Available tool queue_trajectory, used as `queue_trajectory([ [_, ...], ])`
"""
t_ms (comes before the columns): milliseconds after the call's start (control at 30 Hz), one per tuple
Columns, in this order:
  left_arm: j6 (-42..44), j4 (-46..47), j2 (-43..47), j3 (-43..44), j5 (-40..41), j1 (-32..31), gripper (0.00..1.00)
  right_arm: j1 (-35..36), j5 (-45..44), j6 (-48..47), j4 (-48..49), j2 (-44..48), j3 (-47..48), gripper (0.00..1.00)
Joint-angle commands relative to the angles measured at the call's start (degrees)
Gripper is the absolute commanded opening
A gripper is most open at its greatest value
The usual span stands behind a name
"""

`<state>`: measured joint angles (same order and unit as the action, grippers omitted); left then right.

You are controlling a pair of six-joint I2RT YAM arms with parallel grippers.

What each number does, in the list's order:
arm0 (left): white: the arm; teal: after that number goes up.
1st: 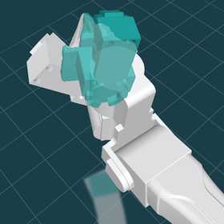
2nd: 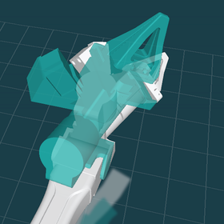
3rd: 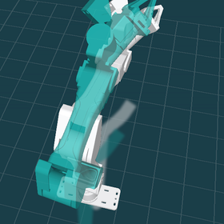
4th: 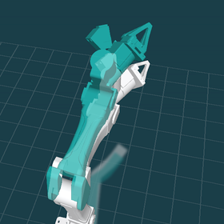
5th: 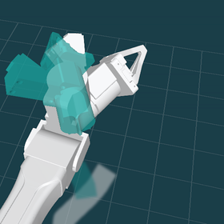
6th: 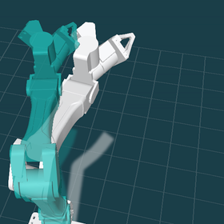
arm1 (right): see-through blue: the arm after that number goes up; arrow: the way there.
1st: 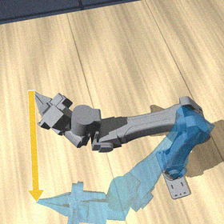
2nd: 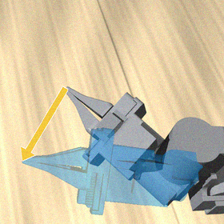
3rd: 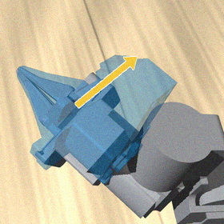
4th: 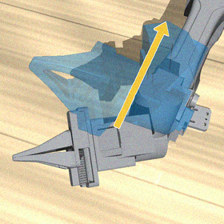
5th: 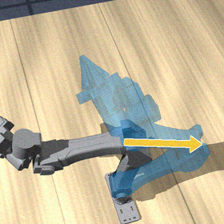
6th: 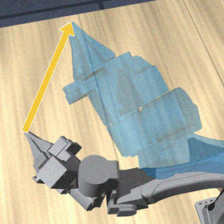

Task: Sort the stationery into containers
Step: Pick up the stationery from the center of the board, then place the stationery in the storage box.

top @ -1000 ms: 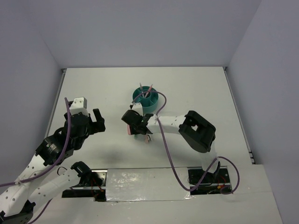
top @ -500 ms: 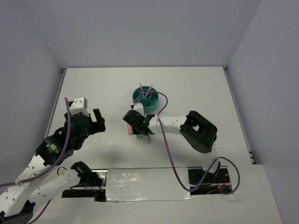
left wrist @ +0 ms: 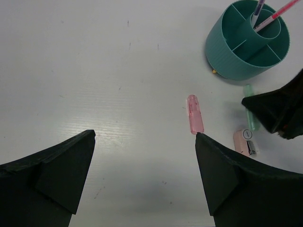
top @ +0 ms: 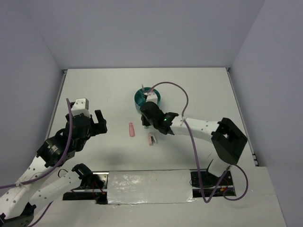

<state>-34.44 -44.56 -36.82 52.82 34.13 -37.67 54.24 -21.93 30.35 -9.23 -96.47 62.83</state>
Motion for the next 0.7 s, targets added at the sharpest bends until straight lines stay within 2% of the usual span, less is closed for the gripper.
queue_trajectory([
  [0,1.39,2.54,-0.36,-0.35,-0.38,0.32,0.99,-2.81,1.1,-3.63,10.1,6.98,-3.75,0.0],
  [100,1.48,2.63,-0.53,-0.35,-0.55,0.4,0.99,-6.94,2.6,-7.66,20.54,12.34,-9.02,0.0],
  [133,1.48,2.54,-0.62,-0.35,-0.56,0.49,0.99,-8.43,5.99,-9.59,24.14,13.83,-12.52,0.0],
  [167,1.48,2.63,-0.62,-0.35,-0.56,0.49,0.99,-10.1,8.81,-13.17,32.7,16.28,-14.38,0.0],
  [200,1.48,2.54,-0.88,-0.35,-0.64,0.49,0.99,-13.95,11.97,-14.69,37.4,17.18,-16.23,0.0],
  [233,1.48,2.54,-0.8,-0.43,-0.64,0.49,0.99,-16.07,18.09,-15.75,44.32,17.97,-18.51,0.0],
  [300,1.56,2.63,-0.89,-0.35,-0.73,0.49,0.99,-22.12,23.75,-17.16,47.02,17.55,-18.01,0.0],
  [467,1.48,2.63,-0.8,-0.43,-0.73,0.58,0.99,-28.83,39.14,-17.69,50.72,9.57,-10.9,0.0],
  [667,1.74,2.89,-1.06,-0.52,-1.08,0.58,0.99,-30.07,41.1,-17.34,56.6,3.22,-7.98,0.0],
])
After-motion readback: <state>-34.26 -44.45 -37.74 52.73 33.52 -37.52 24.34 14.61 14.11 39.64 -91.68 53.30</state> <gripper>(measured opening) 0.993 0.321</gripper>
